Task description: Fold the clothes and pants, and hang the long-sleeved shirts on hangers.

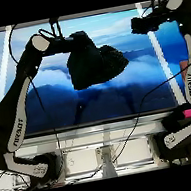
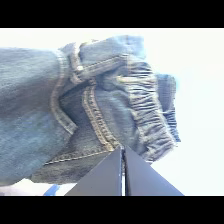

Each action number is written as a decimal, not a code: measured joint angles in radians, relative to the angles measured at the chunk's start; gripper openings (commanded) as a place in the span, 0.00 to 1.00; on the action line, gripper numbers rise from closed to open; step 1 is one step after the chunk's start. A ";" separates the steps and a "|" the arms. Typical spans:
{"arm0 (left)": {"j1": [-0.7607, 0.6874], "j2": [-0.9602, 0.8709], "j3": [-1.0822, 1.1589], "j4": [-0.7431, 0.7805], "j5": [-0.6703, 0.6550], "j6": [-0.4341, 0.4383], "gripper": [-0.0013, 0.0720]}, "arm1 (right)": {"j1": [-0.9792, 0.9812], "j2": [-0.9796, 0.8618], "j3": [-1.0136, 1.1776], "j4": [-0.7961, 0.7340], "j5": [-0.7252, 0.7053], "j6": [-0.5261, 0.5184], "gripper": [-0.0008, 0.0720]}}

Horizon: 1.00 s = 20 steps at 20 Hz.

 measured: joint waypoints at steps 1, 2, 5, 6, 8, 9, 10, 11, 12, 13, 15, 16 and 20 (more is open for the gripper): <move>0.010 0.019 0.000 0.009 -0.013 0.000 0.08 | -0.007 0.006 -0.001 -0.006 0.005 -0.008 0.06; 0.026 0.043 0.000 0.023 -0.037 -0.001 0.08 | -0.012 0.009 -0.002 -0.010 0.011 -0.017 0.06; 0.085 0.124 0.001 0.117 -0.142 -0.045 0.08 | -0.021 0.016 -0.004 -0.013 0.018 -0.035 0.06; 0.104 0.152 0.001 0.160 -0.188 -0.063 0.08 | -0.022 0.017 -0.005 -0.016 0.019 -0.039 0.06; 0.134 0.194 0.001 0.240 -0.279 -0.101 0.08 | -0.024 0.019 -0.005 -0.015 0.020 -0.043 0.06; 0.142 0.208 0.001 0.267 -0.323 -0.108 0.08 | -0.024 0.019 -0.005 -0.017 0.021 -0.045 0.06; 0.147 0.217 0.001 0.289 -0.367 -0.118 0.08 | -0.025 0.019 -0.005 -0.017 0.021 -0.046 0.06; 0.148 0.222 0.001 0.306 -0.400 -0.124 0.08 | -0.025 0.019 -0.005 -0.017 0.021 -0.050 0.06; 0.146 0.223 0.001 0.319 -0.423 -0.129 0.08 | -0.025 0.019 -0.005 -0.017 0.023 -0.053 0.06; 0.140 0.219 0.001 0.330 -0.440 -0.132 0.08 | -0.025 0.019 -0.005 -0.017 0.023 -0.058 0.06; 0.121 0.193 0.001 0.341 -0.465 -0.140 0.08 | -0.025 0.019 -0.005 -0.018 0.023 -0.065 0.06; 0.108 0.172 0.001 0.346 -0.468 -0.151 0.08 | -0.025 0.019 -0.005 -0.018 0.023 -0.068 0.06; 0.042 0.078 0.001 0.336 -0.397 -0.176 0.08 | -0.025 0.019 -0.005 -0.018 0.023 -0.088 0.06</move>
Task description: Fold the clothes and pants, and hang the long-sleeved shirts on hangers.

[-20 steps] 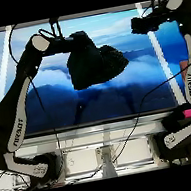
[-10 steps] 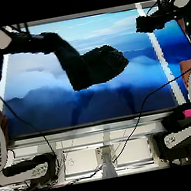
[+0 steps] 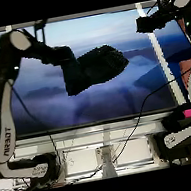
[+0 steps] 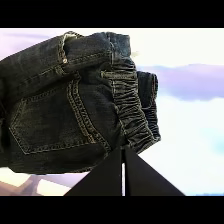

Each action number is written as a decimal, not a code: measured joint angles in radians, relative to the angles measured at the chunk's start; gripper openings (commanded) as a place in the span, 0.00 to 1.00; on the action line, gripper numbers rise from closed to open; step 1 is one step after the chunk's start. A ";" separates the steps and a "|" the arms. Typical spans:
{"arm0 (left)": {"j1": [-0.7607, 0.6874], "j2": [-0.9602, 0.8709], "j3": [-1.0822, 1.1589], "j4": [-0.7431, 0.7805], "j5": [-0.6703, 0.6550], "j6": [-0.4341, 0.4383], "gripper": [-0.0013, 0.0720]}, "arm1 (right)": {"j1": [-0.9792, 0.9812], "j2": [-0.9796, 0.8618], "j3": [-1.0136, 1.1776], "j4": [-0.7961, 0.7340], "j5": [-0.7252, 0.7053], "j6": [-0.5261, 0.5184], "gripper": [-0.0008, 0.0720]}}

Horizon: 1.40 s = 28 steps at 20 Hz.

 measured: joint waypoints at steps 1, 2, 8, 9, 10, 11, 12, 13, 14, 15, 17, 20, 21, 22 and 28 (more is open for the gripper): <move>-0.019 -0.022 0.000 -0.015 0.045 -0.001 0.08 | 0.000 0.000 0.000 0.000 0.000 -0.003 0.06; -0.035 -0.040 0.000 -0.034 0.098 -0.005 0.08 | 0.000 0.000 0.000 0.000 -0.001 -0.008 0.06; -0.126 -0.134 0.000 -0.105 0.512 -0.011 0.08 | 0.000 0.000 0.000 0.000 -0.004 -0.026 0.06; -0.137 -0.151 0.000 -0.108 0.561 -0.011 0.08 | 0.000 0.000 0.000 0.000 -0.003 -0.028 0.06; -0.147 -0.167 0.000 -0.111 0.595 -0.011 0.08 | 0.000 0.000 0.000 0.000 -0.003 -0.029 0.06; -0.158 -0.185 0.000 -0.119 0.626 -0.011 0.08 | 0.000 0.000 0.000 0.000 -0.003 -0.030 0.06; -0.169 -0.201 0.000 -0.131 0.651 -0.011 0.08 | 0.000 0.000 0.000 0.000 -0.003 -0.031 0.06; -0.180 -0.217 0.000 -0.149 0.678 -0.011 0.08 | 0.000 0.000 0.000 0.000 -0.003 -0.031 0.06; -0.191 -0.230 0.000 -0.167 0.705 -0.011 0.08 | 0.000 0.000 0.000 0.000 -0.003 -0.032 0.06; -0.202 -0.244 0.000 -0.186 0.733 -0.011 0.08 | 0.000 0.000 0.000 0.000 -0.003 -0.032 0.06; -0.220 -0.265 0.003 -0.218 0.767 -0.011 0.08 | 0.000 0.000 0.000 0.000 -0.003 -0.032 0.06; -0.242 -0.286 0.019 -0.269 0.798 -0.011 0.08 | 0.000 0.000 0.000 0.001 -0.001 -0.032 0.06; -0.248 -0.293 0.029 -0.280 0.804 -0.011 0.08 | 0.000 0.000 0.000 0.001 0.000 -0.032 0.06; -0.256 -0.302 0.043 -0.290 0.811 -0.011 0.08 | 0.000 0.000 0.000 0.001 0.000 -0.032 0.06; -0.294 -0.365 0.111 -0.318 0.835 -0.011 0.08 | 0.000 0.000 0.000 0.002 0.004 -0.032 0.06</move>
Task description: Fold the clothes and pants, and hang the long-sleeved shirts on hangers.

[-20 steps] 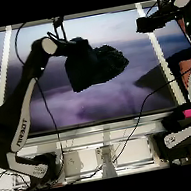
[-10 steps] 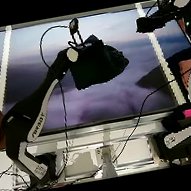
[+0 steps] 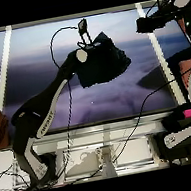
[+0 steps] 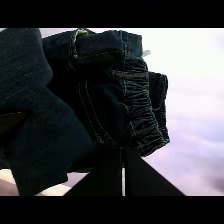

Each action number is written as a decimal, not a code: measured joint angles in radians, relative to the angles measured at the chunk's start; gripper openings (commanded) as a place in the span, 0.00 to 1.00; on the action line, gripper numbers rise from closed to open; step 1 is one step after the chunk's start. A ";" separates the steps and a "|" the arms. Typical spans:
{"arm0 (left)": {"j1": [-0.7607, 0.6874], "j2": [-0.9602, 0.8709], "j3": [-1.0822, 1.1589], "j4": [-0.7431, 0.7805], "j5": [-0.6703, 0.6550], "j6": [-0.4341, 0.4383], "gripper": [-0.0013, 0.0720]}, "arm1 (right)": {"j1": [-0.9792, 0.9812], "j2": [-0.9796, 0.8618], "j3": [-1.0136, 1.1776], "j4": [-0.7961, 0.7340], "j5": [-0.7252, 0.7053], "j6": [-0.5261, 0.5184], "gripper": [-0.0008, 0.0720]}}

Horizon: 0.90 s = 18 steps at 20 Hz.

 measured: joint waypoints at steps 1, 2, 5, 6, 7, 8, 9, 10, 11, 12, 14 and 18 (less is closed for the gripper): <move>-0.005 -0.005 0.004 -0.005 0.008 0.000 0.09 | 0.000 0.000 0.000 0.000 0.001 0.000 0.06; -0.009 -0.008 0.007 -0.011 0.021 0.000 0.28 | 0.000 0.000 0.000 0.000 0.001 0.000 0.06; -0.017 -0.013 0.013 -0.024 0.054 0.000 0.96 | 0.000 0.000 0.000 0.000 0.003 0.000 0.06; -0.018 -0.015 0.013 -0.025 0.057 0.000 0.96 | 0.000 0.000 0.000 0.000 0.003 0.000 0.06; -0.019 -0.016 0.013 -0.028 0.059 0.000 0.96 | 0.000 0.000 0.000 0.000 0.004 0.000 0.06; -0.020 -0.016 0.014 -0.035 0.064 0.000 0.96 | 0.000 0.000 0.000 0.000 0.004 0.000 0.06; -0.021 -0.014 0.014 -0.042 0.066 0.000 0.96 | 0.000 0.000 0.000 0.000 0.004 0.000 0.06; -0.020 -0.012 0.014 -0.045 0.066 0.000 0.96 | 0.000 0.000 0.000 -0.001 0.004 0.000 0.06; -0.018 -0.007 0.014 -0.048 0.066 0.002 0.96 | 0.000 0.000 0.000 -0.003 0.004 -0.001 0.11; -0.014 0.002 0.014 -0.050 0.067 0.011 0.96 | 0.000 0.000 0.000 -0.009 0.004 -0.002 0.37; 0.002 0.023 0.014 -0.051 0.057 0.043 0.96 | 0.000 0.000 0.000 -0.039 0.002 -0.005 0.58; 0.059 0.086 0.014 -0.053 -0.038 0.113 0.96 | -0.005 -0.007 -0.034 -0.067 -0.045 -0.010 0.74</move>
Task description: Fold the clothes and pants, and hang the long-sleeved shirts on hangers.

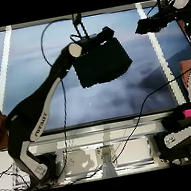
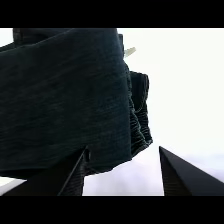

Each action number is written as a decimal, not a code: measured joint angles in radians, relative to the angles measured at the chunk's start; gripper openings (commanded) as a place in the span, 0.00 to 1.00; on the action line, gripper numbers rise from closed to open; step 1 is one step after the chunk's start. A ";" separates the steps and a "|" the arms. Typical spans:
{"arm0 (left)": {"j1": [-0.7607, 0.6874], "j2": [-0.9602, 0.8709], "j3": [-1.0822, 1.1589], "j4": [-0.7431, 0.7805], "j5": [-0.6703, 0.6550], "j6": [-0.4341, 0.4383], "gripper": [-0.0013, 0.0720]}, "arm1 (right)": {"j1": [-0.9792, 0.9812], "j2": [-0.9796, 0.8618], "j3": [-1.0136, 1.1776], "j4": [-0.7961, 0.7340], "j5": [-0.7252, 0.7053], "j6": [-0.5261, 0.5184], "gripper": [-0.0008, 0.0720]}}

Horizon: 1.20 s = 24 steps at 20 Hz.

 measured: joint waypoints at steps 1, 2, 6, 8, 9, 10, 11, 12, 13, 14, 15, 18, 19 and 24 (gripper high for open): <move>0.018 0.016 0.000 0.000 -0.042 0.009 0.96 | -0.001 -0.011 -0.016 0.017 -0.013 -0.002 0.79; 0.032 0.029 0.000 0.000 -0.082 0.017 0.96 | -0.001 -0.024 -0.029 0.036 -0.017 -0.005 0.82; 0.074 0.053 0.000 0.001 -0.251 0.031 0.96 | 0.010 -0.111 -0.057 0.125 -0.030 -0.013 0.82; 0.083 0.056 0.000 0.002 -0.302 0.034 0.96 | 0.016 -0.158 -0.060 0.146 -0.030 -0.011 0.82; 0.085 0.058 0.000 0.005 -0.317 0.035 0.96 | 0.018 -0.179 -0.058 0.151 -0.027 -0.009 0.82; 0.088 0.058 0.000 0.005 -0.330 0.037 0.96 | 0.021 -0.201 -0.053 0.156 -0.027 -0.005 0.82; 0.090 0.058 0.000 0.005 -0.340 0.038 0.96 | 0.024 -0.220 -0.045 0.159 -0.026 -0.003 0.82; 0.093 0.059 0.000 0.006 -0.346 0.038 0.96 | 0.027 -0.241 -0.033 0.158 -0.027 -0.002 0.82; 0.096 0.059 0.000 0.006 -0.351 0.038 0.96 | 0.030 -0.261 -0.018 0.153 -0.025 0.002 0.82; 0.098 0.059 0.000 0.007 -0.356 0.038 0.96 | 0.033 -0.282 0.000 0.142 -0.024 0.003 0.82; 0.100 0.059 0.000 0.010 -0.359 0.039 0.96 | 0.036 -0.301 0.015 0.129 -0.023 0.006 0.82; 0.105 0.059 0.000 0.035 -0.369 0.039 0.96 | 0.044 -0.348 0.043 0.061 -0.036 0.011 0.81; 0.106 0.059 0.000 0.047 -0.373 0.039 0.96 | 0.046 -0.362 0.048 0.034 -0.037 0.018 0.81; 0.108 0.059 0.000 0.110 -0.385 0.039 0.96 | 0.046 -0.421 0.058 -0.018 -0.006 0.044 0.81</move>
